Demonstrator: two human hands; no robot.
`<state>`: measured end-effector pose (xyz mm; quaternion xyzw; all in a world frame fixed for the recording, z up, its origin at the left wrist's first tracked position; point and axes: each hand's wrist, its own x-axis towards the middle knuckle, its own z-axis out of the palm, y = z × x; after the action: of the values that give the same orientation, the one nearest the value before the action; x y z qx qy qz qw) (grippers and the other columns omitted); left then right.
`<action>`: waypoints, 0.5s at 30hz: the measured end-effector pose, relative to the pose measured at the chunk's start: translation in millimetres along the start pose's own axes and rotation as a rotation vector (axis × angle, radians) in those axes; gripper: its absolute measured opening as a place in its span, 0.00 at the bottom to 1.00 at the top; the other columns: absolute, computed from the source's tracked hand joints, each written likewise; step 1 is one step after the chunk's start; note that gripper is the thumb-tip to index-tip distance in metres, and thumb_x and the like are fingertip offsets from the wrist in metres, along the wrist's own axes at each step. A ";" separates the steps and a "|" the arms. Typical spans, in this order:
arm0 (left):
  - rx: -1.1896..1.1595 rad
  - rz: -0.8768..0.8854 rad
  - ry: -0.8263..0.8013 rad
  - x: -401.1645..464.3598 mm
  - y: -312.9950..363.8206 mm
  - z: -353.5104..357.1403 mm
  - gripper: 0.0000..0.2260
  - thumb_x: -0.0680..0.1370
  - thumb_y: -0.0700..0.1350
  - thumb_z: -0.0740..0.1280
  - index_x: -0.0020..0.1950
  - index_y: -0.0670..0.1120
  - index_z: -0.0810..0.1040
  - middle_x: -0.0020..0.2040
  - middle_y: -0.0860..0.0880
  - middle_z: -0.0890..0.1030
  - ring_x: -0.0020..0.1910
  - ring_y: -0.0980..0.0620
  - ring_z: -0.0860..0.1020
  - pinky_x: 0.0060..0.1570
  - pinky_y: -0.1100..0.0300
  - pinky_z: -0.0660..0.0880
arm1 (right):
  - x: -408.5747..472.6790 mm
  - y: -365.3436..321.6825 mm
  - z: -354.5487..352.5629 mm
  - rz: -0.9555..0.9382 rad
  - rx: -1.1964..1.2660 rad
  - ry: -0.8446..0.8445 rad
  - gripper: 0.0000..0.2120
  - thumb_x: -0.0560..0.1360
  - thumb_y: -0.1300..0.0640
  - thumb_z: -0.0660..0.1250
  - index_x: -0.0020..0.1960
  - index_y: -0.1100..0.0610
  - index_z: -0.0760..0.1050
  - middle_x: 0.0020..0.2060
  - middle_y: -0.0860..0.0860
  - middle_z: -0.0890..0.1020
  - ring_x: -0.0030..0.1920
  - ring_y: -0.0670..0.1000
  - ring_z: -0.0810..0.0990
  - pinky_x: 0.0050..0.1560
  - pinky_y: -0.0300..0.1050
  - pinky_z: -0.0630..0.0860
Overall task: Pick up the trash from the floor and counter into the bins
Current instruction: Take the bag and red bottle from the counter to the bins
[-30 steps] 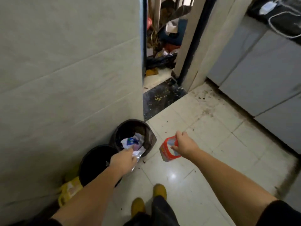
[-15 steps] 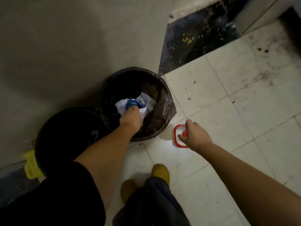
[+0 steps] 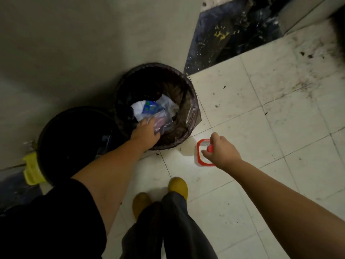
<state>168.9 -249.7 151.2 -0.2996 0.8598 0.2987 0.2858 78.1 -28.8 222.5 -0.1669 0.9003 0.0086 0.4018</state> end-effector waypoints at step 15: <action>-0.053 -0.345 -0.232 -159.8 -136.4 21.0 0.25 0.82 0.48 0.54 0.78 0.46 0.53 0.77 0.42 0.61 0.75 0.42 0.60 0.74 0.46 0.60 | -63.1 -217.1 -47.4 -0.482 0.356 0.047 0.14 0.77 0.48 0.65 0.49 0.58 0.67 0.40 0.56 0.76 0.41 0.52 0.79 0.40 0.49 0.79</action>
<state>374.0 -267.8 197.8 -0.4134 0.7490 0.3005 0.4217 150.0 -222.3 326.2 -0.3030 0.8310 -0.2491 0.3944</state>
